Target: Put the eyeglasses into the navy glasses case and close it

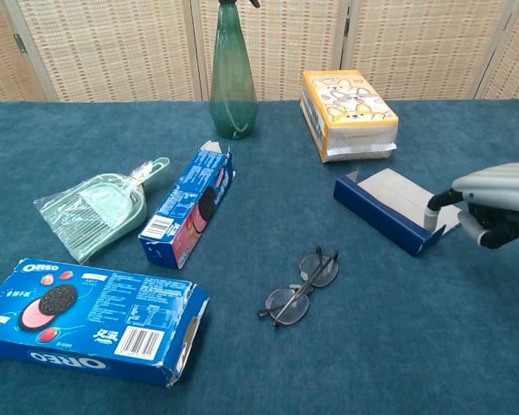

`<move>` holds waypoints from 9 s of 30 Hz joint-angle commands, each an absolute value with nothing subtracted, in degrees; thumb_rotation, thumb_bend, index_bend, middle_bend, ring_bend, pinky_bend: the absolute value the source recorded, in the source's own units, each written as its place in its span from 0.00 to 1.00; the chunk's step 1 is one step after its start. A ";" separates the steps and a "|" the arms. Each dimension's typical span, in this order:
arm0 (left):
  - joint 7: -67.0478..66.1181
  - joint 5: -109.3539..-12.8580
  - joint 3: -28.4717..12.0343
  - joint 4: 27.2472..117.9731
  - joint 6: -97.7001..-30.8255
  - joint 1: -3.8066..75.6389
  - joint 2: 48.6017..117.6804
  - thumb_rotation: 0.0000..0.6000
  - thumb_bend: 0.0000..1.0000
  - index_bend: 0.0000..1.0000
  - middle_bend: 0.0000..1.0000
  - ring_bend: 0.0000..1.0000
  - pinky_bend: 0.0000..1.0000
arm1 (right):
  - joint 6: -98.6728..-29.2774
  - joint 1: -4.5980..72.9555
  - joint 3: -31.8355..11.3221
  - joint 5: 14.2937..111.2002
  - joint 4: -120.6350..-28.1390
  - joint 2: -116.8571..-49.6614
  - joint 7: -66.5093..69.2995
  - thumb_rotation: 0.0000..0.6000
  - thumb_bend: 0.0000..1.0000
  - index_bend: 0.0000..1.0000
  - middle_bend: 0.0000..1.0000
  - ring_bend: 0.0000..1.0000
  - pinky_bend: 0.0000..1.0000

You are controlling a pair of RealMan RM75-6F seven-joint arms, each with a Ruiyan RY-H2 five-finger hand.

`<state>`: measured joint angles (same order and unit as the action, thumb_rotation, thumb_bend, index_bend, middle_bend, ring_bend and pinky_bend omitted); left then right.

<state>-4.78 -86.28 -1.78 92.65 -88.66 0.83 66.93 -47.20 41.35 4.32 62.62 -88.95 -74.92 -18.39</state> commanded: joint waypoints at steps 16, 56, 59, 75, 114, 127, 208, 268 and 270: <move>-4.66 -85.82 -1.66 92.90 -89.37 0.13 66.27 1.00 0.36 0.10 0.00 0.01 0.14 | -43.31 47.88 -4.56 61.87 -82.40 -86.41 -19.10 1.00 0.89 0.29 1.00 1.00 1.00; -4.08 -85.73 -1.30 92.45 -89.84 -0.71 66.13 1.00 0.36 0.10 0.00 0.01 0.14 | -49.21 49.51 -6.62 64.09 -75.55 -94.93 -24.77 1.00 0.15 0.26 1.00 1.00 1.00; -4.00 -85.77 -1.35 92.31 -89.84 -0.69 66.20 1.00 0.36 0.10 0.00 0.01 0.14 | -49.16 50.19 -7.43 63.71 -73.62 -96.76 -25.44 1.00 0.15 0.26 1.00 1.00 1.00; -3.31 -85.46 -1.46 91.82 -89.78 -0.85 65.91 1.00 0.36 0.10 0.00 0.01 0.14 | -51.50 55.02 -14.56 59.23 -59.96 -109.44 -30.00 1.00 0.17 0.27 1.00 1.00 1.00; -4.12 -85.90 -1.36 93.04 -90.75 -1.56 65.17 1.00 0.36 0.10 0.00 0.01 0.14 | -47.78 48.15 0.26 83.50 -84.20 -89.53 -16.09 1.00 0.24 0.31 1.00 1.00 1.00; -3.59 -85.70 -1.24 92.70 -91.12 -2.11 65.12 1.00 0.36 0.10 0.00 0.01 0.14 | -46.27 49.29 0.54 86.05 -79.63 -93.76 -15.85 1.00 0.36 0.35 1.00 1.00 1.00; -3.55 -84.96 -1.26 91.74 -89.58 -1.84 65.64 1.00 0.36 0.10 0.00 0.01 0.14 | -45.81 49.40 -7.23 77.46 -59.58 -98.50 -13.77 1.00 0.45 0.61 1.00 1.00 1.00; -3.29 -84.56 -1.18 91.56 -89.40 -1.99 65.47 1.00 0.36 0.10 0.00 0.01 0.14 | -46.28 55.67 -14.74 64.77 -46.80 -111.57 -28.71 1.00 0.22 0.02 1.00 1.00 1.00; -3.24 -84.50 -1.12 91.42 -89.21 -1.96 65.51 1.00 0.36 0.10 0.00 0.01 0.14 | -46.64 55.69 -14.75 64.96 -46.43 -111.75 -28.61 1.00 0.23 0.03 1.00 1.00 1.00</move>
